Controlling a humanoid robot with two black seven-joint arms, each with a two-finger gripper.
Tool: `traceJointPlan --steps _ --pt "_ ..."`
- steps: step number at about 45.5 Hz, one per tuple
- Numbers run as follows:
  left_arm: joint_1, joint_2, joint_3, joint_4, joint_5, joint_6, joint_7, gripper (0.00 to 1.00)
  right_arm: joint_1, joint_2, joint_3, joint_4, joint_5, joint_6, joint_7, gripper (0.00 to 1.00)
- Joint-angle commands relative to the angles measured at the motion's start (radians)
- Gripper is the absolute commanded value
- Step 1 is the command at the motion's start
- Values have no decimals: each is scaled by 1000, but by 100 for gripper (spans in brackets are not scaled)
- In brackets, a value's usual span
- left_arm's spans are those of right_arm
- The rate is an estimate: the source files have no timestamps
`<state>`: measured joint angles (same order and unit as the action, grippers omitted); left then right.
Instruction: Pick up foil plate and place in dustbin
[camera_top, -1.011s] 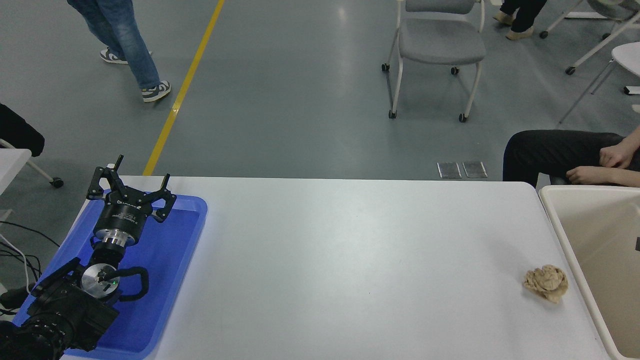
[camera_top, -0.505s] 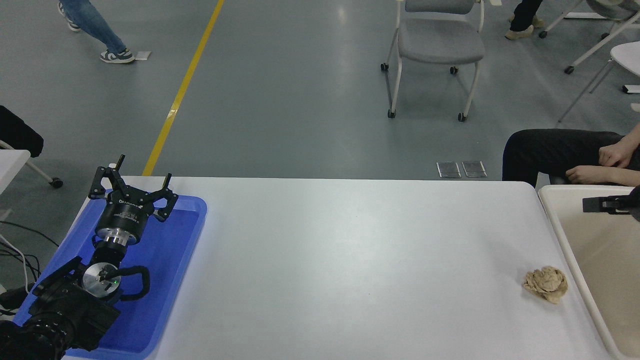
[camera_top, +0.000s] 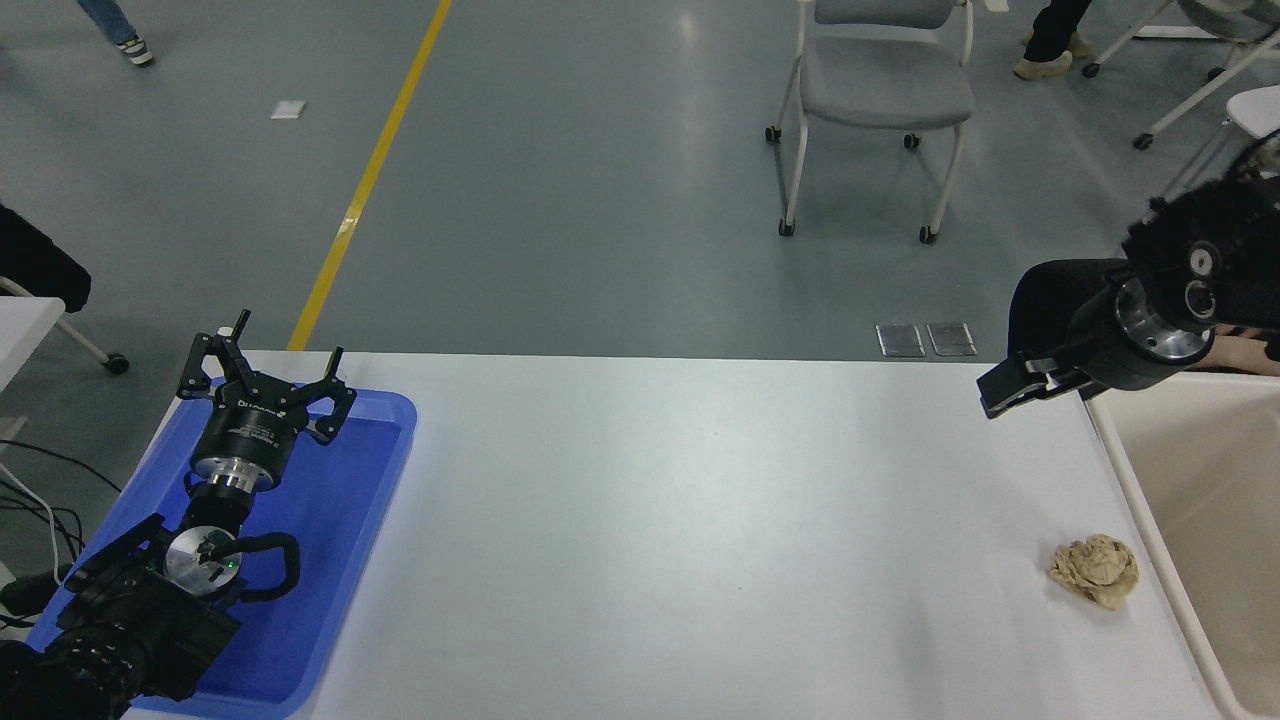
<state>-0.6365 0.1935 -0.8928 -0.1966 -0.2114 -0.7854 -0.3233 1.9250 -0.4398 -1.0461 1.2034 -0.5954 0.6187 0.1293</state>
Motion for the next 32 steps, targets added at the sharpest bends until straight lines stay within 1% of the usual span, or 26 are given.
traceJointPlan --steps 1,7,23,32 --pt "1 1 0 2 0 0 0 100 118 168 -52 16 199 125 0 100" --pt "3 4 0 -1 0 0 0 100 196 205 -106 36 284 150 0 100" --pt "3 4 0 -1 0 0 0 100 405 145 -221 238 290 167 1 100" --pt "3 4 0 2 0 0 0 100 469 110 -239 297 296 167 1 100"
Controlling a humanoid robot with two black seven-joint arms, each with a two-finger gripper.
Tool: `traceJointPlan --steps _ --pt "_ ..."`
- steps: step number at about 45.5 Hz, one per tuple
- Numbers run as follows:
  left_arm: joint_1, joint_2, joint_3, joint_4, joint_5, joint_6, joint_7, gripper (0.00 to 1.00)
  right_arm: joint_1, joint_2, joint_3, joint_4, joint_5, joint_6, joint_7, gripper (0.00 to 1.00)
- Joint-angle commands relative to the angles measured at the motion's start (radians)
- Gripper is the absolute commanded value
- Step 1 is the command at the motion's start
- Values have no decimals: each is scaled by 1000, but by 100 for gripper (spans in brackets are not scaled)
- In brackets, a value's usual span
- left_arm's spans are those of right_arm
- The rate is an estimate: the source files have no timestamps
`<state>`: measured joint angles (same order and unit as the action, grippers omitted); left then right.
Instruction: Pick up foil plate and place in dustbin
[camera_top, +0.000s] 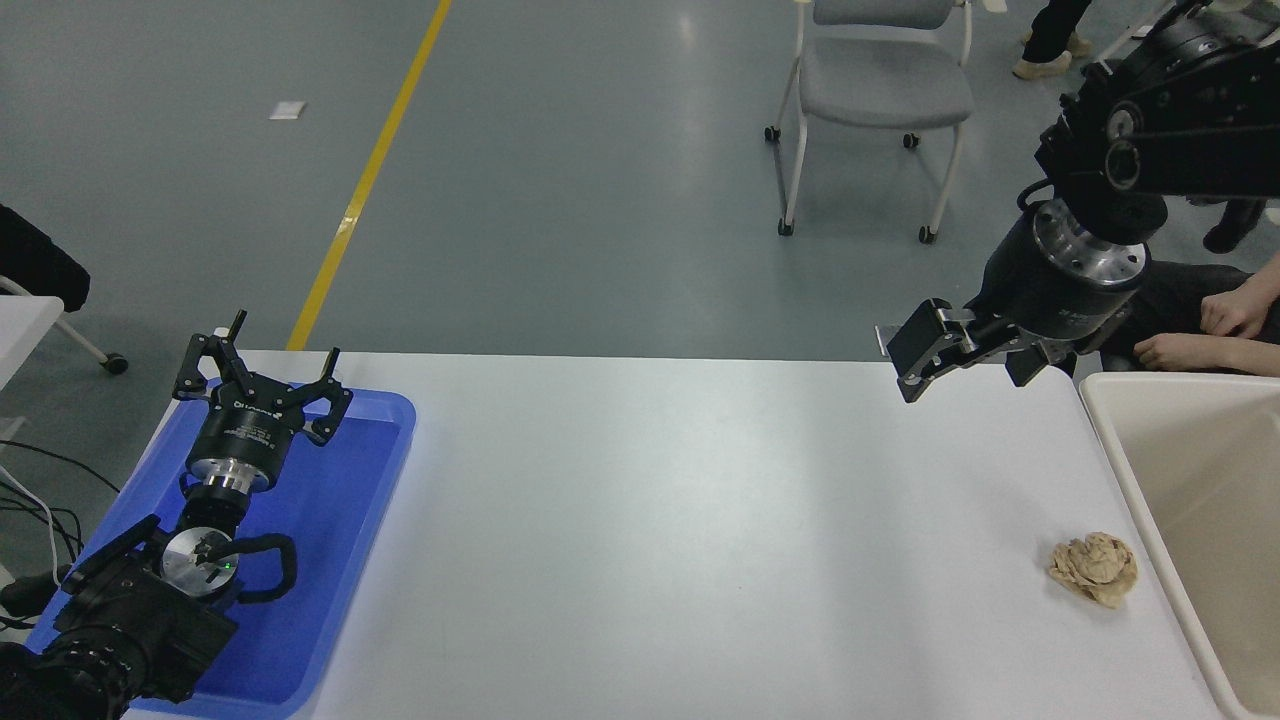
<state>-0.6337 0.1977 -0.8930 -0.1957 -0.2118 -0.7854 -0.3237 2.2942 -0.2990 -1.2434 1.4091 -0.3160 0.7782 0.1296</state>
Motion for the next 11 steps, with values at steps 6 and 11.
traceJointPlan --steps 6,11 --pt "0 0 0 -2 0 0 0 100 111 -34 -51 96 17 7 1 100" --pt "0 0 0 1 0 0 0 100 113 -34 -51 96 17 7 2 100"
